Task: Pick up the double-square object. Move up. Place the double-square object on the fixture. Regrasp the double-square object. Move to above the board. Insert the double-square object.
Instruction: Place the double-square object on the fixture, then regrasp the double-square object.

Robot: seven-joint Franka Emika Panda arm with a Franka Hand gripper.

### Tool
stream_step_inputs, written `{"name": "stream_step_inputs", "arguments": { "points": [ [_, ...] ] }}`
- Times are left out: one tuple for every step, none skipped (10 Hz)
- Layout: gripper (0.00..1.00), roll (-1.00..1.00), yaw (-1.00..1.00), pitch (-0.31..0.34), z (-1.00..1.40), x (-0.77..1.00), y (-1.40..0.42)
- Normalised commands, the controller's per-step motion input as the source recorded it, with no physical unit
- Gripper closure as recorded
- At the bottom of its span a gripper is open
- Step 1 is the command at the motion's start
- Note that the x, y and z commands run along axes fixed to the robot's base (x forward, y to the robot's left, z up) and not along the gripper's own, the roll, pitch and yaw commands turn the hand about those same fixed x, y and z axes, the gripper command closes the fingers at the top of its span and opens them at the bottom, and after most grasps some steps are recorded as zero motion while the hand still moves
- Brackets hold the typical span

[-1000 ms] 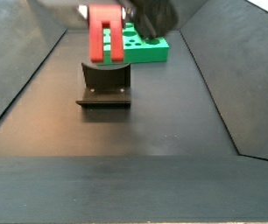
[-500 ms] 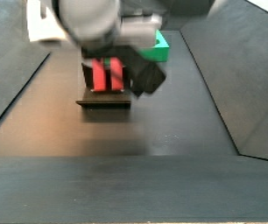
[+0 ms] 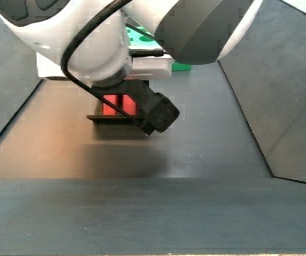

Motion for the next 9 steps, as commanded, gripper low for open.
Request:
{"name": "stream_step_inputs", "arguments": {
  "points": [
    [1.00,-0.12,-0.06,-0.066,-0.39,0.08,0.14],
    [1.00,-0.12,-0.05,-0.066,-0.38,0.08,0.15],
    [1.00,-0.12,-0.05,-0.066,-0.38,0.08,0.15],
    [1.00,0.00,0.00,0.000,-0.17,0.00,-0.50],
    [0.00,0.00,0.00,0.000,0.00,0.00,0.00],
    [0.00,0.01,-0.04,-0.040,1.00,0.00,0.00],
    [0.00,0.01,-0.03,-0.035,1.00,-0.01,0.00],
    [0.00,0.02,-0.01,-0.027,1.00,-0.02,0.01],
    [0.00,0.03,0.01,-0.016,1.00,-0.03,0.01]
  ]
}}
